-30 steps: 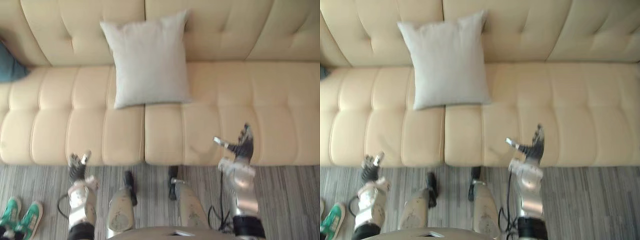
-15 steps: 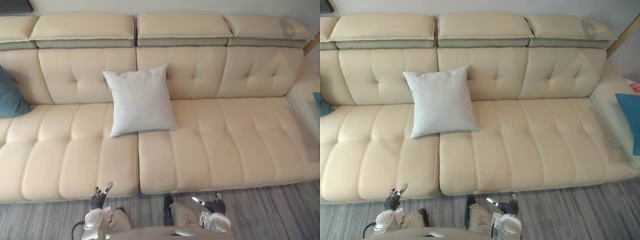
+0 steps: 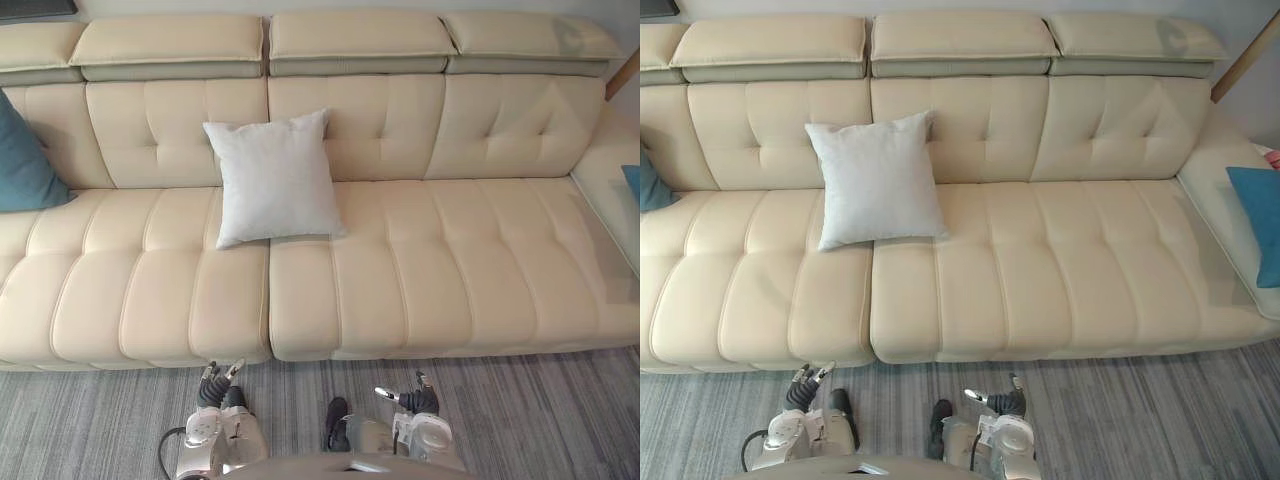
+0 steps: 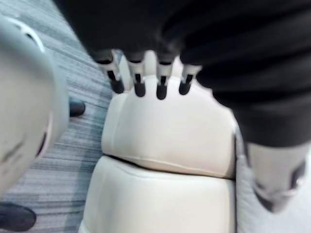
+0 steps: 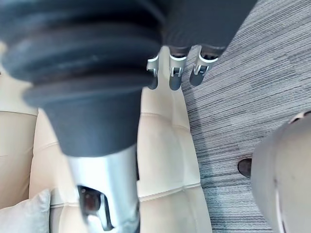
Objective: Pick up cushions and gather them together orderly.
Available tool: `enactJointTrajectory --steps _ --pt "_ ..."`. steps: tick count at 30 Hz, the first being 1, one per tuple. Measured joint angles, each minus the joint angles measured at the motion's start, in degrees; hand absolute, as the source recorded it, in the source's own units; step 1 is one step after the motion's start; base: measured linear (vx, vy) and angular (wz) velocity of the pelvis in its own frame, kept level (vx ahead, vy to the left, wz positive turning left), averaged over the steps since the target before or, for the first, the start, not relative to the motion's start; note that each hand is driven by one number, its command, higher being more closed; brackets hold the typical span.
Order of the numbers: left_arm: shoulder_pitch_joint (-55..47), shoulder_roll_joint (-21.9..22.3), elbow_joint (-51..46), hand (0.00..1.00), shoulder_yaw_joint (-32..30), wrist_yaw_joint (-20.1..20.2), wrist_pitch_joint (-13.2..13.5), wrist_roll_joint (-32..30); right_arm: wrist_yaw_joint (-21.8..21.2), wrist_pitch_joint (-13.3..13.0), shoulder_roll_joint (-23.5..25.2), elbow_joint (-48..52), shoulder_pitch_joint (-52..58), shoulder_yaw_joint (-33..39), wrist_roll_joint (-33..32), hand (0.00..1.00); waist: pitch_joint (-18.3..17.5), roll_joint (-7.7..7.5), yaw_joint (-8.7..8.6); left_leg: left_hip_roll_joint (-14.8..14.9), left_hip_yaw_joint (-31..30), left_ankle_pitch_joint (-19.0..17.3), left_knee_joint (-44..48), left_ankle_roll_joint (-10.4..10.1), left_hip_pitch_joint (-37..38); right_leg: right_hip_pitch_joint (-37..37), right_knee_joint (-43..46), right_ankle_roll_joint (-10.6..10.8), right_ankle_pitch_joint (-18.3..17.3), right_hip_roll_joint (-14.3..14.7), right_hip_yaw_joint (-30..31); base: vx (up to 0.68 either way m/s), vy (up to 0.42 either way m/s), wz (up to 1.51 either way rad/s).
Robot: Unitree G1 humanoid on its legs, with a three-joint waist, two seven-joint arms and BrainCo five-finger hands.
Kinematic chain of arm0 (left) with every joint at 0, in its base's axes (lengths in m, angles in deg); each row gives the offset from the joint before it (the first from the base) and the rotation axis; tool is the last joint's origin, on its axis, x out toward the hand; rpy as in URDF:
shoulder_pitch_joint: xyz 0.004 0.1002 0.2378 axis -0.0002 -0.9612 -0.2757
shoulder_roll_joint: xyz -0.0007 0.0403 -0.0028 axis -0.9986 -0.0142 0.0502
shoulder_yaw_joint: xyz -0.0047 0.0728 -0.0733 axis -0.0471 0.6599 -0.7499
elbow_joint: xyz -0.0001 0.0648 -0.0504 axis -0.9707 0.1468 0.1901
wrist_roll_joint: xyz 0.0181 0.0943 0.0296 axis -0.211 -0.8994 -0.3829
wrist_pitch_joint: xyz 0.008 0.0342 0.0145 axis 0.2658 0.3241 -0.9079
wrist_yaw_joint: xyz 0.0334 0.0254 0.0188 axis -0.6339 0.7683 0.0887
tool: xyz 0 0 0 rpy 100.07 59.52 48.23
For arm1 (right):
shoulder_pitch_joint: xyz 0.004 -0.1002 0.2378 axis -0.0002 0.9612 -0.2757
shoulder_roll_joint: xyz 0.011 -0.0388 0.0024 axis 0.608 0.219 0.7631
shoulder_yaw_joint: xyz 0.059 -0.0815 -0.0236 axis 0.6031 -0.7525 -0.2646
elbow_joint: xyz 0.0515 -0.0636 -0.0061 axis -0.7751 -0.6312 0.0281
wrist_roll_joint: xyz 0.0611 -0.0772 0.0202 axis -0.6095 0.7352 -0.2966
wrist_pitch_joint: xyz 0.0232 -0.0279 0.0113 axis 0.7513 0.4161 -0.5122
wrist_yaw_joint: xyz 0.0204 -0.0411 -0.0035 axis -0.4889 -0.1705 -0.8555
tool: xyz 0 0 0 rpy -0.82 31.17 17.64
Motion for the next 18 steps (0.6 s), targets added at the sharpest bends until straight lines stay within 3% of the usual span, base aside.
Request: enactJointTrajectory --steps 2,4,6,8,9,10,14,16,17,18 --pt "0.60 -0.08 1.40 0.00 -0.14 -0.01 -0.11 -0.60 -0.01 0.12 -0.32 -0.57 0.67 0.30 0.01 0.00 0.11 -0.09 -0.54 -1.17 -1.91 -6.07 9.07 1.97 -0.77 0.62 -0.01 0.41 0.83 -1.78 0.01 -0.12 0.243 -0.14" --pt "0.53 0.39 2.00 0.00 -0.33 0.02 -0.21 -1.12 -0.13 0.37 -0.02 -1.04 1.31 0.38 0.07 0.00 -0.40 0.98 -0.89 -2.25 -3.65 -12.17 12.95 1.09 0.26 1.04 0.15 1.39 1.13 -1.93 1.84 -0.09 0.264 -0.27" --pt "0.39 -0.31 2.62 0.00 -1.30 -0.13 -0.34 -1.09 -0.35 0.66 0.83 -1.26 1.13 0.49 0.10 0.00 -0.99 -0.13 -0.99 -4.27 -1.75 -12.90 10.48 1.19 1.15 1.75 -1.55 3.03 2.43 -2.84 4.29 -0.05 0.240 -0.32" --pt "0.52 -0.95 3.52 0.00 -1.14 -0.11 -0.35 -1.11 -0.92 0.88 1.20 -1.34 1.44 0.66 0.12 0.00 -1.64 -1.25 -1.27 -6.79 -0.94 -12.82 6.13 1.10 3.10 2.18 -2.54 3.17 2.70 -3.83 5.18 0.06 0.172 -0.07" --pt "0.34 -1.23 3.68 0.00 -1.10 -0.10 -0.36 -1.18 -0.95 0.88 1.58 -1.43 1.64 1.32 0.12 0.00 -2.12 -1.98 -1.49 -9.29 -0.91 -12.69 3.12 0.93 4.51 3.14 -3.96 3.12 2.69 -4.14 6.40 0.10 0.068 0.02" --pt "0.45 -1.50 4.20 0.00 -1.05 -0.09 -0.37 -1.55 -1.11 0.87 1.45 -2.29 1.72 1.70 0.12 0.00 -2.79 -2.66 -1.72 -11.12 -1.09 -12.56 2.01 0.92 4.48 3.40 -5.75 4.37 3.96 -4.62 7.93 0.11 0.033 -0.01" --pt "0.68 -1.64 6.94 0.00 -0.93 0.00 -0.55 -3.66 -1.25 0.94 1.04 -3.74 1.03 2.77 0.12 0.00 -3.27 -1.54 -1.92 -12.09 -1.00 -12.24 1.60 1.31 5.08 3.61 -8.91 4.12 5.52 -3.87 10.94 0.03 0.068 -0.46" --pt "1.08 -2.27 9.13 0.00 -0.93 0.15 -0.86 -4.61 -1.25 0.99 1.05 -3.83 0.99 2.77 0.11 0.00 -3.58 -1.04 -1.79 -11.86 -0.06 -11.71 2.12 2.37 6.34 3.72 -10.96 4.25 6.89 -1.97 15.24 0.16 0.135 -1.76" --pt "3.08 -3.42 10.87 0.00 -0.74 0.19 -1.35 -6.20 -1.23 0.98 1.03 -4.82 -0.44 2.67 0.10 0.00 -2.88 -2.28 -2.45 -10.08 7.96 -13.42 3.87 4.03 7.24 2.42 -14.64 4.97 11.34 0.75 23.34 0.23 0.137 -2.59" --pt "3.95 -3.47 11.17 0.00 0.31 0.23 -1.43 -6.21 -1.22 1.06 0.95 -6.21 -1.54 2.68 0.09 0.00 -2.76 -2.76 -2.65 -10.11 8.78 -13.44 3.70 4.05 7.13 1.44 -15.30 4.77 12.51 1.09 23.59 0.22 0.073 -2.48"
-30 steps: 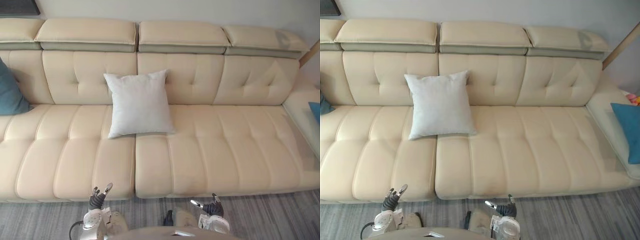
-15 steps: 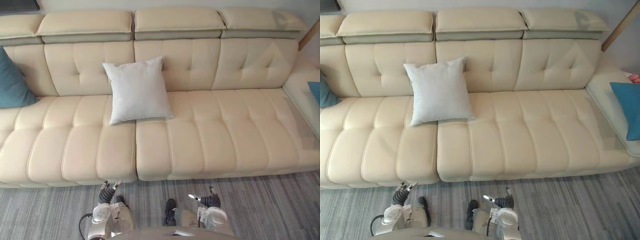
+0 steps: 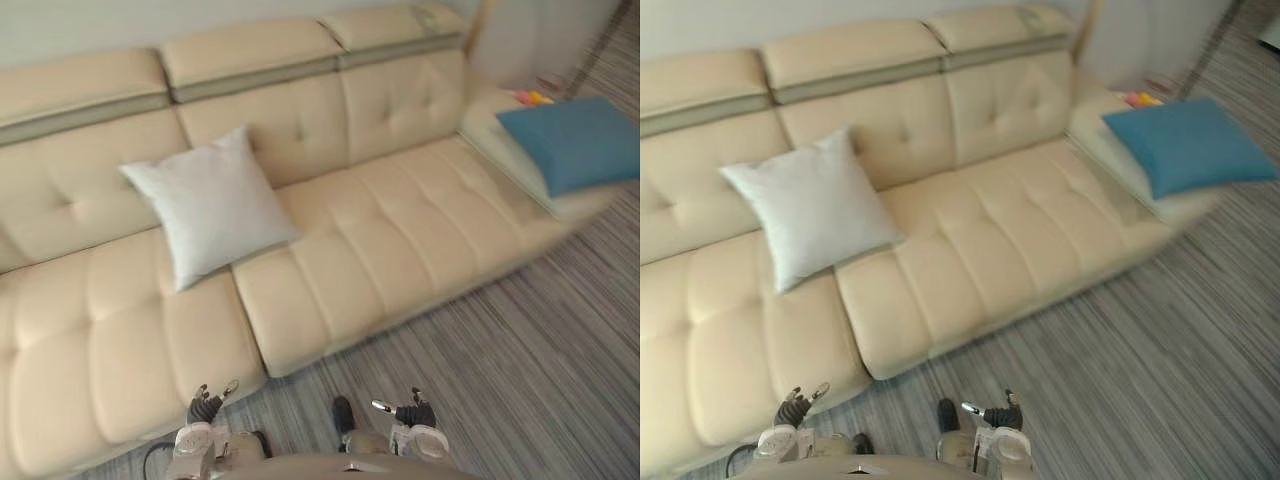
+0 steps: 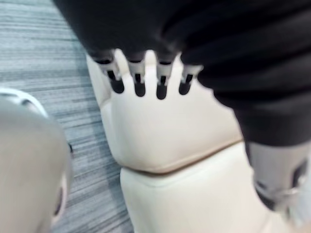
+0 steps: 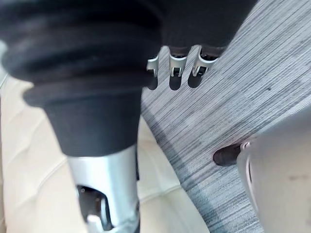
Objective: Pick up cushions and gather them together orderly.
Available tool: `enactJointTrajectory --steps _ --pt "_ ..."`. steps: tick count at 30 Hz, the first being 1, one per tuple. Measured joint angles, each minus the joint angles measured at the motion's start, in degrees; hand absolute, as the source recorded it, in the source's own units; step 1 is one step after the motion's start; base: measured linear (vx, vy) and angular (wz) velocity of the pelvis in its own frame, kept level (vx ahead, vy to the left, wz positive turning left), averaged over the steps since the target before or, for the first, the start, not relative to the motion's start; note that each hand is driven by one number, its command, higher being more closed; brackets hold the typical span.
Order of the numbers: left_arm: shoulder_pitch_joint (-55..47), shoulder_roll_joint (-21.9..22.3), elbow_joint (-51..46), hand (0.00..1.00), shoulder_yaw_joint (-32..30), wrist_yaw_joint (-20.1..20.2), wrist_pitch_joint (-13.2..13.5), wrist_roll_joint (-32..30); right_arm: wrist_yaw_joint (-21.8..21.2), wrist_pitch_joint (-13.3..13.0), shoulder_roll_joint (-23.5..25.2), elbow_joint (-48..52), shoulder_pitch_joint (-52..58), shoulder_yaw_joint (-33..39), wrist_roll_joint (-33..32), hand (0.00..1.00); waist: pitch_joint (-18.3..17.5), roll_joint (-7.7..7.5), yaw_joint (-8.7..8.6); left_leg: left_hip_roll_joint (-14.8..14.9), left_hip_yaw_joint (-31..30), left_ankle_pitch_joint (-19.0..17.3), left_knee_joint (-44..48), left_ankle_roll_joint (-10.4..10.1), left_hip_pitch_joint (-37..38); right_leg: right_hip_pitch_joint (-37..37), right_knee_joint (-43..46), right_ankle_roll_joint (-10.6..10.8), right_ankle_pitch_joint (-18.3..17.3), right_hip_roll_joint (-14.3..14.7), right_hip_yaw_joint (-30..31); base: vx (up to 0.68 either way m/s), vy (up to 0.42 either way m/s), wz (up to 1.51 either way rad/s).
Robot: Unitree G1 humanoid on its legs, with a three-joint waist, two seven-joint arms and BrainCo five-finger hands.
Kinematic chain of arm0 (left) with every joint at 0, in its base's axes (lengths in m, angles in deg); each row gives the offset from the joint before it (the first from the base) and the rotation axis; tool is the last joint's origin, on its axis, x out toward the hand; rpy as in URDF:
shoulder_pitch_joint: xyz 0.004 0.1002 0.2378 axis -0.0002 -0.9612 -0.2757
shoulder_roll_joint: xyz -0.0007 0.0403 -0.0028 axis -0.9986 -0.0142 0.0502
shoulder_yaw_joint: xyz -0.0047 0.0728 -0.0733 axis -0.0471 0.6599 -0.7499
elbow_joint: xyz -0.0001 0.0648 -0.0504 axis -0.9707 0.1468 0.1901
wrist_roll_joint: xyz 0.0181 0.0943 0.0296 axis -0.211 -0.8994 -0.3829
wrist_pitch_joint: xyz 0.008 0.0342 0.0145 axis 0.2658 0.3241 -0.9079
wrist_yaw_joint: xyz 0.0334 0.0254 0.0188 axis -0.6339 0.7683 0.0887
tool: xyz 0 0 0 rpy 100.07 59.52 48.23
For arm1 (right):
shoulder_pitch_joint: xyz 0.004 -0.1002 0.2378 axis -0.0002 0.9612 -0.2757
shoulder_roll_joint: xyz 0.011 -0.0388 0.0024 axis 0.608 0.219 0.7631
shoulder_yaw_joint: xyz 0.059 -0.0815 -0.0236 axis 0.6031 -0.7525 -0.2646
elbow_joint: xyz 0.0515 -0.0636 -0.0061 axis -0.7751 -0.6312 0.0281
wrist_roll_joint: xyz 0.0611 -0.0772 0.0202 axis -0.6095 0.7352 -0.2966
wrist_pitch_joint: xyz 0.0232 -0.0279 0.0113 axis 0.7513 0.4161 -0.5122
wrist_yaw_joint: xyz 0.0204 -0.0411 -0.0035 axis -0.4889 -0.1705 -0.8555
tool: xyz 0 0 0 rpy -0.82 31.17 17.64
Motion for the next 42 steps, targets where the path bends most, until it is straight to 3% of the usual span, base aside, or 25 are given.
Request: enactJointTrajectory --steps 2,4,5,6,7,8,9,12,15,17,18,19,21,25,29,31,33,34,36,37,38,39,42 --pt "0.86 0.42 -0.03 0.00 1.55 0.36 -0.01 -0.32 0.01 0.02 -0.18 -0.69 -0.38 0.01 0.01 0.00 0.28 0.26 -0.20 -0.17 -0.26 -0.25 0.20 0.42 0.29 -0.60 -0.46 -0.57 0.68 0.22 -0.41 0.06 -0.014 -0.90" --pt "2.32 1.54 -0.27 0.00 1.26 0.32 0.04 -0.46 -0.15 -0.04 -0.55 -0.85 -1.45 -1.19 0.03 0.00 1.19 1.20 -1.07 0.56 0.57 -0.77 1.06 0.99 0.74 -2.49 -0.32 -2.73 5.77 2.70 -4.48 -0.01 -0.041 -1.24" --pt "1.35 1.04 0.15 0.00 1.11 0.30 -0.13 -0.38 -0.08 -0.75 -0.64 -1.08 -3.25 -3.51 0.16 0.00 1.77 2.45 -0.50 2.33 2.73 -0.32 -3.27 1.46 2.80 -2.58 -1.94 -10.09 6.69 3.45 -16.32 -0.06 -0.073 -2.10" --pt "1.64 0.40 -0.04 0.00 1.43 0.31 -0.22 -0.36 -0.07 -0.27 -0.81 -2.22 -4.92 -3.36 0.46 0.00 2.08 1.46 -0.77 1.82 6.83 -0.03 -4.38 1.02 4.11 -3.57 5.28 -11.39 -1.53 0.69 -28.39 -0.06 -0.096 -2.10" --pt "2.06 0.19 -0.47 0.00 1.98 0.25 -0.26 -0.27 -0.04 -0.02 -1.10 -2.91 -4.96 -3.11 0.49 0.00 2.13 1.38 -1.00 1.84 8.66 -0.16 -3.95 0.87 4.29 -4.03 9.11 -11.20 -6.17 -1.31 -34.31 -0.04 -0.086 -1.33" --pt "2.05 -0.23 -0.76 0.00 2.85 0.25 -0.25 -0.15 -0.02 -0.02 -1.56 -3.72 -4.92 -2.70 0.51 0.00 2.28 1.56 -1.35 1.92 10.70 -0.49 -3.72 0.67 4.77 -3.58 12.18 -10.79 -10.20 -3.42 -39.90 -0.04 -0.124 -1.45" --pt "1.82 -0.52 -0.72 0.00 3.28 0.28 -0.23 0.23 -0.03 0.09 -2.62 -4.60 -5.36 -2.72 0.52 0.00 3.34 1.84 -1.23 2.22 14.56 -0.77 -3.70 0.11 7.27 -2.17 12.91 -10.33 -11.70 -5.02 -44.87 -0.03 -0.161 -1.57" --pt "1.21 -0.95 -0.57 0.00 3.80 0.32 -0.27 0.62 -0.01 0.10 -4.22 -4.68 -4.67 -2.78 0.52 0.00 4.75 3.71 -2.37 2.44 15.73 -1.20 -3.87 -0.98 9.86 -1.93 12.50 -9.73 -11.22 -1.83 -38.92 0.00 -0.137 -1.18" --pt "1.28 -1.15 -0.40 0.00 4.36 0.33 -0.27 0.60 0.01 0.05 -4.98 -4.49 -4.18 -2.62 0.46 0.00 4.87 3.86 -3.17 4.46 14.39 -1.46 0.48 -1.31 9.40 -2.37 12.77 -10.00 -12.41 -0.12 -36.67 0.02 -0.127 -0.70" --pt "1.04 -1.00 -0.18 0.00 5.02 0.38 -0.29 0.59 0.02 0.05 -5.29 -4.45 -3.84 -3.06 0.48 0.00 5.30 3.49 -3.48 10.49 12.59 -1.07 15.95 -0.24 5.72 -0.81 12.75 -10.42 -12.85 2.15 -33.90 0.07 -0.133 -0.61" --pt "0.34 -0.80 -0.53 0.00 5.19 0.45 -0.31 0.67 0.03 0.05 -5.39 -4.47 -3.83 -3.85 0.48 0.00 5.47 3.77 -3.06 12.54 8.69 -1.23 23.10 0.99 3.21 0.34 12.31 -10.56 -12.89 3.85 -31.79 0.08 -0.091 -0.96" --pt "0.22 -1.02 -0.84 0.00 5.41 0.41 -0.11 0.64 0.04 0.05 -5.65 -4.47 -3.95 -4.12 0.48 0.00 5.52 3.93 -2.71 12.02 4.23 -2.32 26.38 -0.05 1.21 0.89 12.04 -10.56 -12.89 4.88 -29.79 0.09 -0.036 -1.21" --pt "0.24 -1.06 -1.33 0.00 5.39 0.35 -0.03 0.71 0.01 0.05 -6.24 -4.75 -4.47 -3.97 0.49 0.00 5.79 4.30 -1.73 7.13 -6.26 -4.27 26.51 -0.96 -3.40 2.41 10.18 -10.46 -12.75 6.97 -23.87 0.08 0.014 -1.31" --pt "0.32 -0.88 -2.69 0.00 5.74 0.31 0.16 0.79 0.16 0.12 -6.16 -5.56 -4.03 -2.04 0.07 0.00 7.22 4.61 -0.72 0.73 -16.56 -3.82 13.54 -2.06 -10.09 5.77 7.50 -10.44 -12.75 7.50 -17.81 0.12 0.062 -1.11" --pt "0.22 -0.27 -3.45 0.00 5.87 0.30 0.50 1.89 0.37 0.12 -6.19 -6.10 -3.51 -0.68 -0.04 0.00 7.11 5.74 1.62 -0.78 -23.42 2.68 -1.27 -3.51 -11.97 8.56 4.82 -9.84 -12.39 8.97 -12.81 0.18 0.101 -0.86" --pt "0.25 -0.44 -3.37 0.00 5.82 0.33 0.78 2.32 0.35 0.08 -5.62 -6.15 -3.15 -0.52 -0.01 0.00 6.60 5.29 2.34 -0.77 -23.64 6.26 -1.52 -1.04 -11.97 9.53 4.67 -9.33 -13.31 9.35 -9.57 0.33 0.200 -0.99" --pt "0.22 -1.06 -2.98 0.00 5.86 0.36 0.65 2.34 0.34 0.03 -4.94 -5.88 -2.81 -0.53 -0.02 0.00 5.70 5.13 2.16 -1.17 -22.90 8.13 -0.83 -0.17 -11.66 8.89 7.21 -7.20 -15.66 8.83 -7.76 0.39 0.250 -0.67" --pt "0.25 -1.71 -2.86 0.00 6.42 0.34 0.57 2.43 0.22 -0.04 -4.03 -5.86 -1.67 -0.45 -0.24 0.00 5.08 3.04 1.76 -2.56 -20.36 7.15 -0.11 0.88 -10.02 6.26 15.73 -1.37 -21.24 6.08 -7.49 0.37 0.253 -0.49" --pt "0.22 -2.27 -2.80 0.00 6.63 0.33 0.43 2.54 0.22 -0.02 -3.62 -5.58 -1.65 -0.40 -0.23 0.00 4.77 1.99 1.74 -3.52 -19.29 5.42 -0.16 1.64 -8.87 2.89 23.08 3.50 -22.55 4.47 -8.77 0.34 0.218 -0.43" --pt "0.21 -2.64 -2.67 0.00 7.10 0.25 -0.01 2.62 0.04 -0.06 -3.31 -4.83 -1.90 -0.64 -0.22 0.00 4.96 1.51 1.60 -4.08 -17.99 4.12 -0.34 2.42 -6.76 -0.55 31.91 6.30 -22.55 2.90 -11.08 0.38 0.211 -0.41" --pt "0.21 -3.22 -2.20 0.00 8.71 0.21 -0.36 2.91 -0.04 -0.13 -3.13 -4.46 -2.29 -0.64 -0.14 0.00 5.12 1.40 1.30 -4.80 -16.74 2.85 -1.06 3.43 -2.83 -2.86 39.85 4.47 -23.85 0.37 -14.38 0.40 0.192 -0.34" --pt "0.15 -3.28 -2.16 0.00 9.69 0.15 -0.56 2.95 -0.06 -0.14 -3.21 -4.46 -2.57 -0.70 -0.11 0.00 5.33 1.74 1.00 -5.09 -16.71 2.48 -2.88 3.99 0.51 -3.04 41.59 2.20 -25.11 -1.29 -16.73 0.41 0.138 -0.16" --pt "0.93 -3.36 -2.51 0.00 9.81 -0.26 -0.49 3.02 -0.09 -0.24 -3.72 -4.56 -4.53 -2.36 -0.05 0.00 5.84 2.92 -0.16 -3.64 -16.95 2.38 -8.18 4.13 6.68 -7.36 32.17 -1.50 -25.56 -1.85 -20.89 0.43 0.043 0.05"
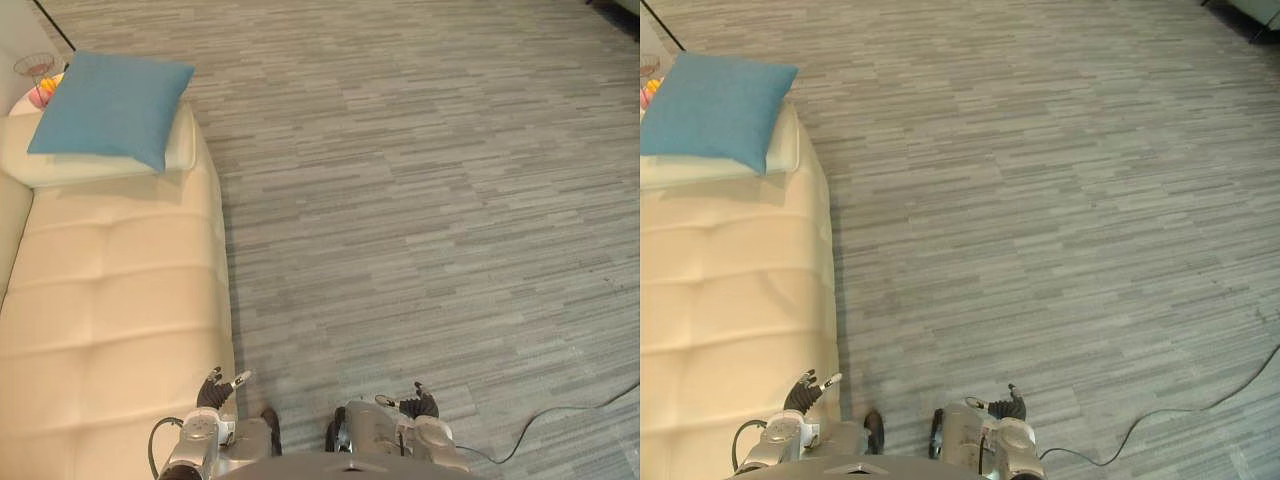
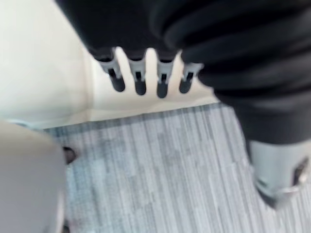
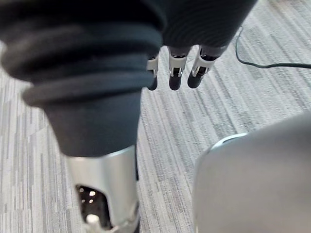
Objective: Pick up cushions and gather them together orderly.
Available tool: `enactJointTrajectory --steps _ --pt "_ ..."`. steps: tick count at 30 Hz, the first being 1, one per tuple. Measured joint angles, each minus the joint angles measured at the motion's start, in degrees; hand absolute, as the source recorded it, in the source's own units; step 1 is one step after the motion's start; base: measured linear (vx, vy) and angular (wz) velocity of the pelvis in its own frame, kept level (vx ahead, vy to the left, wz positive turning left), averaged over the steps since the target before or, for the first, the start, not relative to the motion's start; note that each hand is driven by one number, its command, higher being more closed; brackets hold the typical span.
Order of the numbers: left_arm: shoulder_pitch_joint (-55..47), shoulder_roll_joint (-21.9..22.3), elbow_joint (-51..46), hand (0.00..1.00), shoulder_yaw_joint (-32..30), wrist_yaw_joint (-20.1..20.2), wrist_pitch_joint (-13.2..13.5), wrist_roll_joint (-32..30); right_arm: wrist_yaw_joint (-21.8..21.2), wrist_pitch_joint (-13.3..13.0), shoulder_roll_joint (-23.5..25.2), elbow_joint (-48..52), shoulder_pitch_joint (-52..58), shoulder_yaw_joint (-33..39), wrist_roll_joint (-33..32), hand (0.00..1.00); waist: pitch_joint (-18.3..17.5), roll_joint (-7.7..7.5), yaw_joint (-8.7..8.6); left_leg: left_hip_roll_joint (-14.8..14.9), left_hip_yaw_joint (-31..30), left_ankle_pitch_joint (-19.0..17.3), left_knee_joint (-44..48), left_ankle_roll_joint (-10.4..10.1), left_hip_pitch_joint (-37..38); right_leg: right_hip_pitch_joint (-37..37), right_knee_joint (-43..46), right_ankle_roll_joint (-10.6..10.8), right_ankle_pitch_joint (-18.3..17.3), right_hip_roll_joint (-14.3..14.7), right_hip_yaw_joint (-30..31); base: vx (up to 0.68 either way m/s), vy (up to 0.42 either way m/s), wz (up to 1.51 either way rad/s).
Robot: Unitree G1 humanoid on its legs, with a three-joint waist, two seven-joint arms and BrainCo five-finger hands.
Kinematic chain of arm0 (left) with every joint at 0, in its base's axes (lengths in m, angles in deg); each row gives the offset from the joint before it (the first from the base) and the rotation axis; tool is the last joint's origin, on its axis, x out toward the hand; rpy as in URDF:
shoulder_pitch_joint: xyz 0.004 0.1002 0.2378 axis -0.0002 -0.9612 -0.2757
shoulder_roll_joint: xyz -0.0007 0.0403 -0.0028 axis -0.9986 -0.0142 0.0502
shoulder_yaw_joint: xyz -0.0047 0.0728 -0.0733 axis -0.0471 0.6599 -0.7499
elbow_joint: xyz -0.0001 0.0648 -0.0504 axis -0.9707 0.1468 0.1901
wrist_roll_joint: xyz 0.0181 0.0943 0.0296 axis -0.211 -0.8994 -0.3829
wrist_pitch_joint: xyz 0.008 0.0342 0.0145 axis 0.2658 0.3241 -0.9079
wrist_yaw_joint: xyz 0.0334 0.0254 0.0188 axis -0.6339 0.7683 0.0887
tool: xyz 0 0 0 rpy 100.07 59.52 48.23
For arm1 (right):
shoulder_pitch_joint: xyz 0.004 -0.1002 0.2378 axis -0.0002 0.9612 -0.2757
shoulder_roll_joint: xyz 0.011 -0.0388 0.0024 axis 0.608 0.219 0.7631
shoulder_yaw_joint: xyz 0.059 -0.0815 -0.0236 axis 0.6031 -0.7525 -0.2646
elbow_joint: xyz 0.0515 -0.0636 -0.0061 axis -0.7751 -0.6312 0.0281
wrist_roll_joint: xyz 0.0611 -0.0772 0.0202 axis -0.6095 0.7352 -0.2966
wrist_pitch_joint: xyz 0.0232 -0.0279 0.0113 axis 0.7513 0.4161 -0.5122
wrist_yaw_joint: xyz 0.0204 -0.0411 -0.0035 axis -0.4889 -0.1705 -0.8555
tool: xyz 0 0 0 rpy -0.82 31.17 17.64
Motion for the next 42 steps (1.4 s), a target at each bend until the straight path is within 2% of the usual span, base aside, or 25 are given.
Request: enactJointTrajectory --steps 2,4,5,6,7,10,11,12,15,17,20,22,23,24,25,27,29,30,31,32,33,35,38,39,42 --pt "0.48 0.20 0.09 0.00 0.05 0.02 -0.01 0.00 0.01 0.03 -0.09 -0.17 -0.46 0.04 0.00 0.00 0.29 0.02 -0.04 0.80 -0.09 -0.19 -1.50 -0.33 1.27 -2.31 -6.19 0.02 2.94 0.24 0.14 0.36 -0.063 0.08" --pt "0.74 0.37 0.90 0.00 0.04 0.04 -0.02 -0.03 0.01 0.03 -0.30 -0.04 -1.30 0.61 -0.12 0.00 1.36 -0.20 -0.70 2.10 -1.19 -1.35 -3.29 -2.07 4.41 -4.04 -19.53 0.51 12.50 0.39 2.08 0.48 -0.150 0.16" --pt "0.82 0.26 1.60 0.00 0.03 0.06 -0.04 -0.03 0.01 0.07 -0.22 -0.07 -1.23 0.72 -0.08 0.00 1.34 -0.71 -1.02 1.92 -1.67 -1.62 -3.25 -2.51 4.90 -3.54 -22.74 0.89 14.94 0.17 2.81 0.47 -0.196 0.48" --pt "0.51 0.00 2.69 0.00 -0.24 0.09 -0.07 -0.06 -0.04 0.18 -0.11 -0.16 -0.53 1.32 -0.13 0.00 1.14 -2.35 -1.54 1.46 -3.44 -4.01 -2.85 -5.15 6.95 -2.37 -26.95 1.65 22.56 -1.40 5.46 0.46 -0.265 0.63" --pt "0.81 0.61 3.48 0.00 -0.91 0.12 -0.06 -0.09 -0.01 0.18 -0.16 -0.10 -0.73 2.37 -0.15 0.00 1.26 -1.72 -1.70 2.55 -4.92 -5.75 -1.36 -6.10 7.88 -2.79 -23.01 0.05 26.48 -0.84 5.40 0.54 -0.325 0.69" --pt "1.36 3.38 3.52 0.00 -3.03 0.13 0.15 -0.10 -0.07 0.23 -1.40 0.26 -0.98 4.57 -0.09 0.00 1.49 1.10 -1.50 5.43 -7.64 -3.96 12.80 -7.31 4.14 -3.00 -11.57 -2.36 16.48 -0.74 1.45 0.45 -0.282 0.54" --pt "1.36 4.29 2.98 0.00 -5.22 0.16 0.12 -0.10 -0.06 0.24 -1.32 0.76 -0.32 4.38 -0.08 0.00 1.48 1.77 -1.59 7.23 -8.22 0.84 27.12 -7.91 -1.33 0.16 -9.92 -3.22 12.92 -0.45 -0.07 0.49 -0.318 0.48" --pt "1.26 4.55 2.51 0.00 -5.69 0.16 0.11 -0.10 -0.04 0.23 -1.33 0.83 -0.04 3.89 -0.08 0.00 1.46 1.95 -1.42 8.46 -8.18 3.71 33.16 -7.99 -3.77 1.85 -10.01 -3.53 11.90 -0.09 -0.31 0.42 -0.255 0.35" --pt "0.97 5.05 -0.51 0.00 -5.61 0.31 0.11 -0.11 0.02 0.24 -0.74 1.55 1.62 2.28 -0.26 0.00 1.49 2.33 0.41 12.47 -3.98 1.24 50.28 -7.28 -14.20 10.27 -12.92 -5.30 7.95 1.44 -1.91 0.41 -0.167 0.14" --pt "0.83 5.17 -1.62 0.00 -5.53 0.29 0.52 -0.08 0.03 0.25 -0.20 1.58 2.31 2.53 -0.65 0.00 1.46 2.33 0.97 11.97 0.48 -0.52 45.34 -5.59 -19.10 15.41 -17.54 -4.90 7.64 1.25 -3.10 0.40 -0.074 0.22" --pt "0.76 5.17 -2.58 0.00 -5.52 0.25 0.70 -0.08 0.06 0.27 -0.06 0.73 1.99 3.18 -0.64 0.00 1.42 2.22 2.02 8.84 4.80 -0.37 24.76 -5.66 -21.14 19.26 -21.23 -3.16 7.66 0.59 -3.28 0.37 0.037 0.06" --pt "0.58 5.11 -2.46 0.00 -5.47 0.28 0.71 -0.09 0.08 0.30 0.04 -0.36 1.40 4.45 -0.62 0.00 1.41 2.23 2.37 4.30 4.64 5.82 3.36 -6.78 -20.02 23.51 -24.60 -1.32 6.74 -0.29 -3.53 0.47 0.133 0.05" --pt "0.44 5.09 -2.38 0.00 -5.47 0.28 0.72 -0.09 0.08 0.30 -0.08 -0.93 1.44 4.58 -0.61 0.00 1.35 2.34 2.55 3.83 4.65 7.58 0.01 -6.90 -19.63 24.61 -25.40 -0.81 6.47 -0.29 -3.42 0.50 0.203 -0.23" --pt "0.39 4.33 -1.85 0.00 -5.38 0.33 0.81 -0.09 0.09 0.63 -0.24 -2.96 1.41 4.53 -0.59 0.00 1.17 2.04 3.87 3.12 4.65 15.44 -1.78 -5.18 -18.45 27.17 -27.07 0.65 5.59 -0.45 -2.19 0.52 0.217 -0.26" --pt "0.55 3.27 -0.67 0.00 -5.34 0.38 0.89 -0.12 0.08 0.99 0.30 -4.12 0.81 4.36 -0.56 0.00 0.34 0.60 3.96 1.25 4.84 16.18 -1.60 -1.32 -17.84 28.27 -28.04 1.07 5.35 -1.78 -1.18 0.53 0.203 -0.17" --pt "0.56 1.70 0.41 0.00 -5.75 0.62 0.91 0.12 -0.02 1.07 1.03 -4.21 0.85 3.54 -0.32 0.00 -0.45 -1.56 3.40 -0.39 4.85 11.80 3.96 0.89 -19.59 27.73 -25.81 2.29 6.27 -4.25 0.39 0.53 0.204 0.22" --pt "0.59 1.71 0.28 0.00 -6.29 0.52 1.10 -0.01 -0.02 1.09 0.70 -4.61 0.85 3.66 0.14 0.00 -0.56 -1.62 3.80 -0.59 5.14 6.20 9.58 1.48 -19.55 25.55 -16.95 3.10 5.80 -5.02 3.58 0.54 0.258 0.12" --pt "0.65 1.50 1.47 0.00 -6.03 0.50 1.06 -0.11 -0.07 0.91 0.84 -4.51 0.73 3.56 0.27 0.00 -0.86 -2.13 3.06 -1.86 4.71 2.91 10.61 1.82 -17.50 20.06 -1.80 8.72 6.76 -6.88 4.99 0.47 0.214 0.09" --pt "0.65 1.16 1.88 0.00 -5.85 0.49 0.84 -0.15 -0.09 0.88 0.90 -4.53 0.76 3.45 0.41 0.00 -0.97 -2.38 2.69 -2.46 4.36 2.23 10.42 1.95 -16.53 18.04 3.40 10.82 7.51 -7.57 5.37 0.65 0.242 0.40" --pt "0.20 0.48 2.53 0.00 -4.95 0.45 0.12 -0.15 -0.22 0.78 0.58 -4.09 0.98 3.61 0.34 0.00 -0.93 -2.40 1.05 -3.84 2.88 0.15 9.39 2.45 -12.18 12.47 17.76 10.76 6.18 -8.17 5.10 0.47 0.129 0.43" --pt "-0.07 0.32 2.64 0.00 -4.73 0.31 -0.12 -0.17 -0.23 0.72 0.23 -3.88 0.92 3.40 0.42 0.00 -0.92 -2.43 0.93 -4.31 2.36 -0.32 8.48 2.63 -10.01 10.90 20.27 9.10 5.01 -8.05 4.52 0.53 0.116 0.46" --pt "-0.26 0.31 3.19 0.00 -4.07 0.00 -0.30 -0.18 -0.32 0.47 -0.37 -3.70 0.89 2.68 0.39 0.00 -0.55 -1.85 0.80 -4.66 0.45 -1.18 4.50 3.00 -3.09 6.40 18.50 3.90 1.38 -5.60 2.89 0.40 0.018 0.41" --pt "-0.19 0.85 3.44 0.00 -4.08 -0.02 -0.42 -0.12 -1.23 -0.20 -0.33 -3.22 0.81 2.96 -0.70 0.00 -0.54 -1.74 -0.12 -4.20 -3.48 -2.25 3.75 2.05 -0.04 2.30 7.99 2.49 0.47 -2.36 3.62 0.37 -0.099 0.81" --pt "0.18 1.25 3.38 0.00 -4.64 -0.02 -0.49 -0.12 -1.25 -0.05 -0.21 -2.65 0.87 4.11 -0.79 0.00 -0.51 -1.79 -0.19 -3.62 -6.89 -3.46 4.07 0.91 1.15 0.32 -1.60 1.77 2.73 -1.02 6.07 0.37 -0.173 1.21" --pt "0.33 1.73 2.88 0.00 -5.54 -0.06 -0.49 -0.13 -1.23 0.10 -0.09 -1.77 1.05 5.06 -0.90 0.00 -0.39 -1.80 -0.22 -2.89 -10.85 -6.17 5.21 -1.08 2.78 -0.27 -10.46 1.90 8.48 -0.97 9.13 0.38 -0.254 0.97"
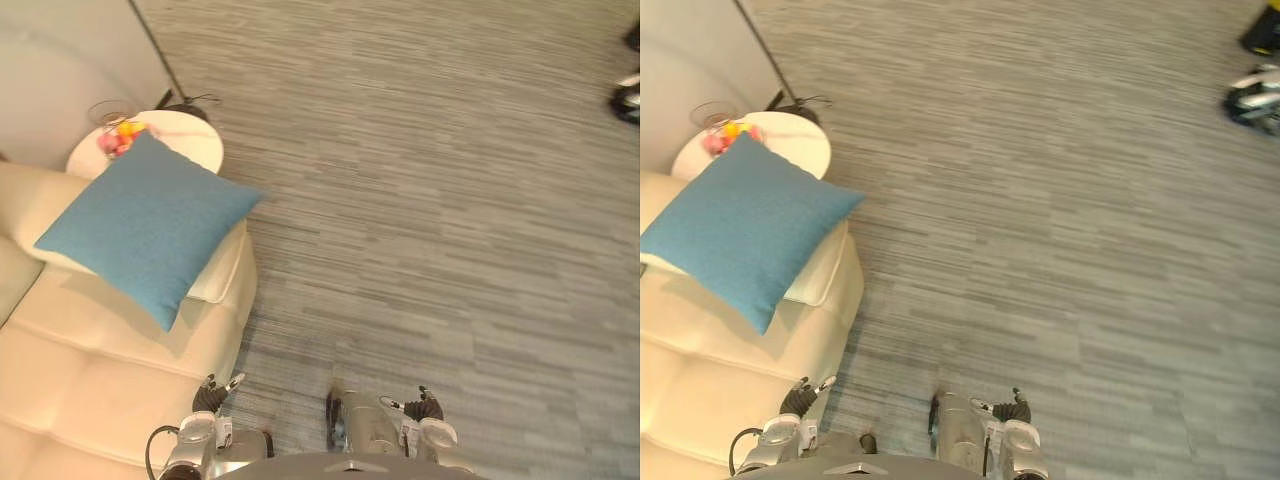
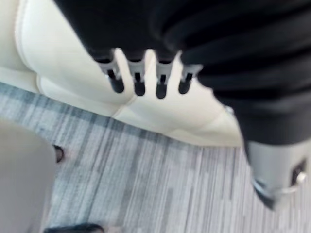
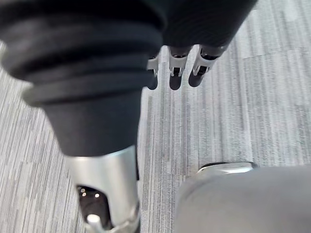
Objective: Pick up cushions and gather them together orderly.
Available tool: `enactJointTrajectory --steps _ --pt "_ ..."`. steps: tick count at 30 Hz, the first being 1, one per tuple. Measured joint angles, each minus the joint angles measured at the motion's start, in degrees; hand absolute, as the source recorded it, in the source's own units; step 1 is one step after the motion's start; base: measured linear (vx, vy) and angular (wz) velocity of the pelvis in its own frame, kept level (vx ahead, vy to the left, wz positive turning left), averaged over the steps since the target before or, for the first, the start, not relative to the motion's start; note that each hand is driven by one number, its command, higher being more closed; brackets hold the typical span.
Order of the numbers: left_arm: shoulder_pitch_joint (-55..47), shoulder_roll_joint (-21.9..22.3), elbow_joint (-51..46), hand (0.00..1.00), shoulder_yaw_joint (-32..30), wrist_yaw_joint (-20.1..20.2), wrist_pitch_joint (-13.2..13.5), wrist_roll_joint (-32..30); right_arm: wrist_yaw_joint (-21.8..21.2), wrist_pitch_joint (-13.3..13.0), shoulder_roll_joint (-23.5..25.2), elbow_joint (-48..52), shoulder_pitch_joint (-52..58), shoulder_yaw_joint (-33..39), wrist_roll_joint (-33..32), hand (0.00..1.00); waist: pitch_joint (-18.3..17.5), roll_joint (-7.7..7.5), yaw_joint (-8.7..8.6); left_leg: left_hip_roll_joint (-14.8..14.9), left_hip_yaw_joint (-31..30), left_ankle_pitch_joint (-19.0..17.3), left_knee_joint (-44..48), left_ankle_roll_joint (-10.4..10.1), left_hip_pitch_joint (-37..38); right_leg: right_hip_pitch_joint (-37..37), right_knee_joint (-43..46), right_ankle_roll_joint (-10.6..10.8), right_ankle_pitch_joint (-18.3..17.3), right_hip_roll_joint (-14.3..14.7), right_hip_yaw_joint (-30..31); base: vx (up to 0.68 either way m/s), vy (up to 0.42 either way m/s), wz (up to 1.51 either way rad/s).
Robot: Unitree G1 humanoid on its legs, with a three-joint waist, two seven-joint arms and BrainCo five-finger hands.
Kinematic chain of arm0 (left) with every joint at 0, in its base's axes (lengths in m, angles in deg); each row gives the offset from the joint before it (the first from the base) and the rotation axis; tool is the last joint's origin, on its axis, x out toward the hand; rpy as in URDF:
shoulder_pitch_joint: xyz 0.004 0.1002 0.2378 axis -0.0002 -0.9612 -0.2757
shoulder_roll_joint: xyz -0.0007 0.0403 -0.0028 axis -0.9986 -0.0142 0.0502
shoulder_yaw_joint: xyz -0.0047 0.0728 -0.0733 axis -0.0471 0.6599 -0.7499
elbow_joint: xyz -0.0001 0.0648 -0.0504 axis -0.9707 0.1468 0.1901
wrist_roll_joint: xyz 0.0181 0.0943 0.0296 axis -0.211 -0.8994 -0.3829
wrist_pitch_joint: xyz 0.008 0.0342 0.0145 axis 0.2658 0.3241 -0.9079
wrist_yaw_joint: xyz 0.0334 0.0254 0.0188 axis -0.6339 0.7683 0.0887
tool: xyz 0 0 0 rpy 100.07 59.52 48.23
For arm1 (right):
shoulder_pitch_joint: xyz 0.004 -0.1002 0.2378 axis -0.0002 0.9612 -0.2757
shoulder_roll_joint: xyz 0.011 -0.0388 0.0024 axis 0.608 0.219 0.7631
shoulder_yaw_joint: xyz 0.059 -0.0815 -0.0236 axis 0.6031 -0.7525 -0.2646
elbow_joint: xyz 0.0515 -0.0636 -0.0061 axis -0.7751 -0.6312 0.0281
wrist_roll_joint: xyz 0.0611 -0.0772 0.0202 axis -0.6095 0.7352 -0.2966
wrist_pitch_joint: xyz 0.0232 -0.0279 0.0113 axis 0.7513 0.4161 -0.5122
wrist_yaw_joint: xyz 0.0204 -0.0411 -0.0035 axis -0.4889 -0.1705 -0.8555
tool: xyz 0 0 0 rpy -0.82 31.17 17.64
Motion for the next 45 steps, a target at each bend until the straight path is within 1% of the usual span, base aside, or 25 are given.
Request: enactJointTrajectory --steps 1,5,6,8,11,12,14,15,17,18,20,22,23,24,25,28,29,31,32,33,34,37,38,39,45 --pt "-0.32 0.35 -0.40 0.00 -0.93 -0.02 -0.01 0.01 -0.07 -0.08 0.14 0.09 0.39 0.17 -0.47 0.00 -0.01 0.05 0.27 1.31 -2.76 -2.79 2.18 -2.15 0.50 2.05 0.05 -0.71 6.12 0.63 -0.88 0.38 -0.312 0.89" --pt "-0.59 3.33 -1.74 0.00 -2.34 0.02 0.14 0.02 -0.01 -0.04 0.04 1.16 0.57 2.39 -0.96 0.00 -0.57 2.09 0.52 3.78 -3.81 -1.60 3.06 -4.54 -0.33 1.89 7.36 -3.29 -2.36 -0.90 -8.59 0.37 -0.317 0.94" --pt "-0.51 3.92 -1.75 0.00 -2.48 0.03 0.16 0.02 0.00 -0.04 0.05 1.47 0.86 2.36 -0.95 0.00 -0.54 2.09 0.28 4.55 -4.14 -1.67 6.11 -4.82 -2.10 2.95 7.05 -3.77 -3.04 -1.26 -10.70 0.28 -0.240 1.30" --pt "-0.05 5.25 -3.66 0.00 -3.79 0.10 0.17 0.11 0.00 0.01 0.62 2.39 1.85 1.75 -0.88 0.00 -0.22 2.79 0.81 8.31 -0.81 -0.66 22.81 -8.45 -10.19 8.64 4.60 -5.47 -4.54 -1.31 -17.42 0.26 -0.232 1.36" --pt "-0.04 5.21 -5.18 0.00 -3.64 0.10 0.23 0.12 0.01 -0.07 1.19 2.45 2.11 0.00 -0.90 0.00 0.04 2.15 1.74 11.96 8.50 -0.39 29.38 -6.75 -14.86 14.13 1.44 -6.25 -5.04 -1.52 -22.03 0.19 -0.090 0.96" --pt "-0.05 5.38 -5.70 0.00 -3.43 0.10 0.23 0.11 0.00 -0.07 1.18 2.97 2.11 -0.71 -0.94 0.00 -0.23 2.43 2.21 11.99 14.47 0.77 25.43 -4.51 -17.83 15.45 0.62 -5.38 -5.57 -2.62 -24.54 0.14 0.002 0.74" --pt "-0.13 5.49 -5.54 0.00 -3.46 0.08 0.17 0.11 0.00 -0.02 1.14 3.73 2.13 -0.59 -0.94 0.00 -0.33 3.19 2.24 11.73 16.55 2.95 20.44 -3.51 -18.81 15.41 1.21 -4.89 -5.84 -2.93 -25.43 0.14 0.074 0.67" --pt "0.03 4.95 -5.07 0.00 -3.47 0.08 0.06 0.07 0.00 0.01 1.68 4.76 2.19 -0.09 -0.96 0.00 -0.57 3.02 2.33 10.14 18.91 4.06 14.01 -2.08 -18.18 14.95 2.27 -3.64 -6.30 -3.67 -24.56 0.14 0.124 0.65" --pt "-0.03 3.95 -5.05 0.00 -3.47 0.06 0.06 0.05 0.03 0.08 2.57 4.54 2.23 -0.09 -0.95 0.00 -0.64 1.60 2.44 8.70 19.18 5.14 11.34 -1.67 -17.36 15.08 0.75 -3.01 -5.86 -4.04 -22.91 0.14 0.106 0.43" --pt "-0.18 2.37 -4.70 0.00 -3.50 0.08 0.01 0.01 0.03 0.20 3.42 3.97 2.22 -0.13 -0.92 0.00 -1.26 0.35 3.57 7.47 19.45 6.01 9.09 -1.42 -16.71 15.53 -1.74 -2.25 -5.06 -3.92 -21.28 0.14 0.087 0.08" --pt "-0.79 1.13 -2.42 0.00 -3.59 0.04 -0.14 -0.03 0.02 0.14 3.07 2.55 2.12 -0.21 -0.73 0.00 -1.23 -0.05 3.40 6.04 19.78 5.96 7.42 -1.30 -14.03 17.11 -1.34 -1.54 -4.59 -4.97 -20.24 0.12 0.066 -0.01" --pt "-1.17 1.08 -1.40 0.00 -4.05 -0.02 -0.06 -0.04 0.03 0.18 2.60 2.00 2.24 -0.93 -0.70 0.00 -1.39 -0.11 2.84 4.25 19.11 5.48 4.74 -0.55 -11.56 15.96 5.32 -1.04 -4.36 -7.11 -19.67 0.03 0.055 0.19" --pt "-1.39 0.66 -1.07 0.00 -3.55 -0.01 -0.08 -0.07 -0.01 0.22 1.94 2.00 2.55 -1.20 -0.46 0.00 -1.63 -0.48 2.12 3.09 18.36 4.80 3.11 -0.47 -10.00 12.82 14.16 1.11 -2.77 -9.19 -18.31 0.02 0.054 0.40" --pt "-1.51 0.46 -1.04 0.00 -3.21 0.00 -0.09 -0.07 -0.02 0.26 1.84 2.24 2.78 -1.25 -0.28 0.00 -1.64 -0.56 1.82 2.76 17.63 4.76 2.92 -0.44 -9.61 11.69 17.28 1.19 -1.47 -9.84 -17.37 0.05 0.044 0.67" --pt "-1.84 0.30 -1.16 0.00 -2.97 -0.01 -0.11 -0.06 -0.07 0.10 1.67 3.56 3.77 -1.45 -0.14 0.00 -1.63 -0.44 1.34 2.47 15.19 4.65 2.92 -0.11 -8.78 7.85 24.91 0.83 2.48 -9.92 -14.20 0.12 0.004 0.76" --pt "-2.24 -0.04 -1.61 0.00 -3.10 -0.13 -0.13 -0.09 -0.09 0.11 1.79 4.86 4.51 -2.81 0.31 0.00 -1.84 -0.76 0.98 2.50 10.58 4.93 2.84 0.50 -8.30 4.96 27.38 1.03 -2.14 -6.63 -9.03 0.13 -0.067 0.90" --pt "-2.25 0.03 -1.63 0.00 -3.31 -0.15 -0.11 -0.14 -0.06 -0.02 2.26 5.05 4.53 -2.74 0.34 0.00 -1.84 -0.76 0.76 2.54 7.14 5.13 2.70 0.19 -8.10 3.84 21.75 0.49 -5.23 -4.11 -6.10 0.13 -0.147 1.16" --pt "-1.99 0.08 -1.63 0.00 -3.48 -0.19 -0.10 -0.16 -0.11 -0.12 2.38 5.08 4.51 -2.75 0.34 0.00 -1.83 -0.74 0.68 2.48 5.56 5.33 2.61 -0.32 -8.08 3.66 16.91 0.29 -5.58 -3.13 -4.35 0.14 -0.192 0.87" --pt "-1.99 0.12 -1.64 0.00 -3.70 -0.26 -0.04 -0.16 -0.07 -0.08 2.42 4.93 4.54 -2.73 0.35 0.00 -2.02 -1.02 0.73 2.35 3.58 5.34 2.58 -1.92 -8.29 4.47 7.70 -0.20 -4.21 -1.74 -1.09 0.12 -0.231 0.84" --pt "-2.16 -0.14 -1.72 0.00 -4.50 -0.23 0.03 -0.18 -0.06 0.03 3.07 4.73 5.23 -2.67 0.30 0.00 -2.69 -2.28 0.91 1.27 2.71 4.87 2.96 -3.09 -8.81 5.64 0.13 -0.78 1.68 -2.29 0.27 0.12 -0.250 0.78" --pt "-2.00 0.26 -1.13 0.00 -5.04 -0.37 -0.08 -0.21 -0.17 -0.04 3.27 4.67 5.14 -2.18 0.11 0.00 -2.88 -2.36 1.04 1.65 1.95 4.51 3.22 -3.65 -8.58 5.91 0.94 -0.76 1.80 -2.07 -0.82 0.12 -0.214 0.50" --pt "-2.53 2.93 -1.10 0.00 -5.82 -0.66 -0.07 -0.67 -0.06 0.21 1.63 4.71 5.09 -0.88 0.46 0.00 -4.54 1.68 2.00 6.08 3.73 5.31 0.27 -5.42 -7.32 7.72 -3.35 -2.22 2.52 1.20 -3.64 0.21 -0.221 0.11" --pt "-2.58 3.05 -1.06 0.00 -5.81 -0.65 -0.08 -0.74 -0.06 0.23 1.44 4.70 5.11 -0.87 0.46 0.00 -4.52 1.97 1.95 6.55 3.91 5.54 -0.47 -5.78 -7.22 8.21 -3.66 -2.32 2.61 1.48 -3.99 0.17 -0.146 0.10" --pt "-2.92 3.69 -1.10 0.00 -5.81 -0.64 -0.06 -1.15 -0.06 0.34 1.32 4.70 5.43 -0.87 0.46 0.00 -4.65 2.17 1.82 7.09 4.72 6.19 -2.04 -6.66 -6.01 9.36 -4.59 -2.41 2.69 2.07 -4.56 0.13 -0.115 0.13" --pt "-2.71 3.47 -1.56 0.00 -5.56 -0.60 -0.05 -1.12 0.03 1.09 1.91 11.02 7.59 -1.12 0.44 0.00 -5.86 1.02 1.91 7.27 5.63 9.28 -8.65 -6.57 -2.35 13.02 -10.46 -2.39 4.86 2.64 -4.92 0.05 -0.020 0.03"
